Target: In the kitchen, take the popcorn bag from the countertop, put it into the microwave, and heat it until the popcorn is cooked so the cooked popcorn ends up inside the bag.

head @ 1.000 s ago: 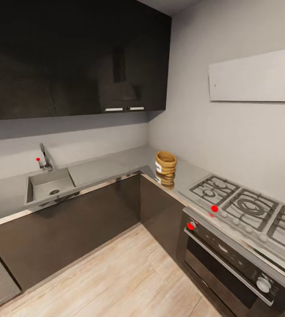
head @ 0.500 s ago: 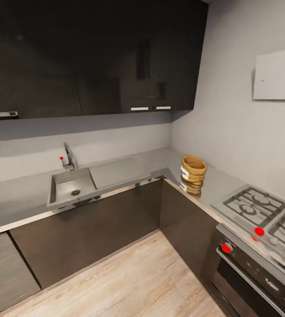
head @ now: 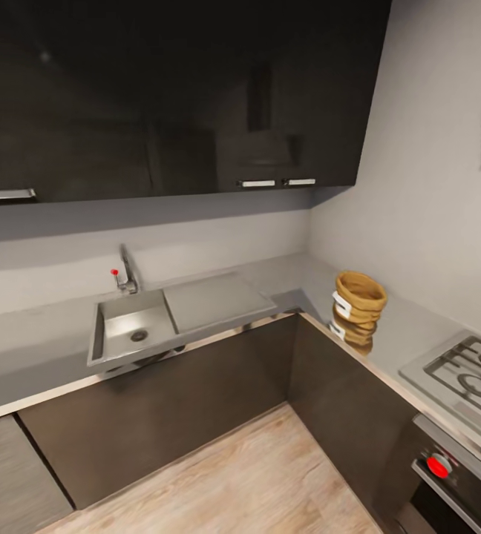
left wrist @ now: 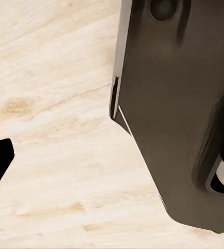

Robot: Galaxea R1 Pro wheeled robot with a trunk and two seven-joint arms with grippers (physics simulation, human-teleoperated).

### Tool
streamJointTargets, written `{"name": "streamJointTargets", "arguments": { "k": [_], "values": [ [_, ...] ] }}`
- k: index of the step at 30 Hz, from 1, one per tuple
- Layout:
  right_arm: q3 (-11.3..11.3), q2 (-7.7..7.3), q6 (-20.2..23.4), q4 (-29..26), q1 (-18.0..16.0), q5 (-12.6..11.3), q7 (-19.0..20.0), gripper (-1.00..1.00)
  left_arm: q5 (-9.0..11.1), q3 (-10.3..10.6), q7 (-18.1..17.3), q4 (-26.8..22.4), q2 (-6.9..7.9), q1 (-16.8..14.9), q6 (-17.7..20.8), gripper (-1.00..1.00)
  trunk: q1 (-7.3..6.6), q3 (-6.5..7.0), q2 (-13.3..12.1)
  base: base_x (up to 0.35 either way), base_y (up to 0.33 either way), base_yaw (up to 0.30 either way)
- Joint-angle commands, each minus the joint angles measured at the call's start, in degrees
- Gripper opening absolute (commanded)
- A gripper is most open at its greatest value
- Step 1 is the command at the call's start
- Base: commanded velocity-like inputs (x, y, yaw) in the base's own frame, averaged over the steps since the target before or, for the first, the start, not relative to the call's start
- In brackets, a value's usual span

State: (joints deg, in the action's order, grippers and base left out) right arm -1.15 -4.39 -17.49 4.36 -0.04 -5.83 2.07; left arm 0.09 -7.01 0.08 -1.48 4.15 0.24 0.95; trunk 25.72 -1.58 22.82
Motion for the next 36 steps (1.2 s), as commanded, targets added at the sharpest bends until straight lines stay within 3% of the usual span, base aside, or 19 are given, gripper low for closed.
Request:
{"name": "streamJointTargets", "arguments": {
  "k": [1,36],
  "values": [
    [-0.08,0.00,-0.35,0.12,-0.05,-0.55,0.22,1.00,0.01,-0.37,0.01,-0.12,-0.01,0.03,0.10,1.00,0.07,-0.09,0.09,0.331,0.155,-0.138],
    [-0.08,0.00,-0.35,0.12,-0.05,-0.50,0.22,1.00,0.01,-0.37,0.01,-0.10,-0.02,0.03,0.18,1.00,0.07,-0.09,0.09,0.268,0.227,-0.221]
  ]
}}
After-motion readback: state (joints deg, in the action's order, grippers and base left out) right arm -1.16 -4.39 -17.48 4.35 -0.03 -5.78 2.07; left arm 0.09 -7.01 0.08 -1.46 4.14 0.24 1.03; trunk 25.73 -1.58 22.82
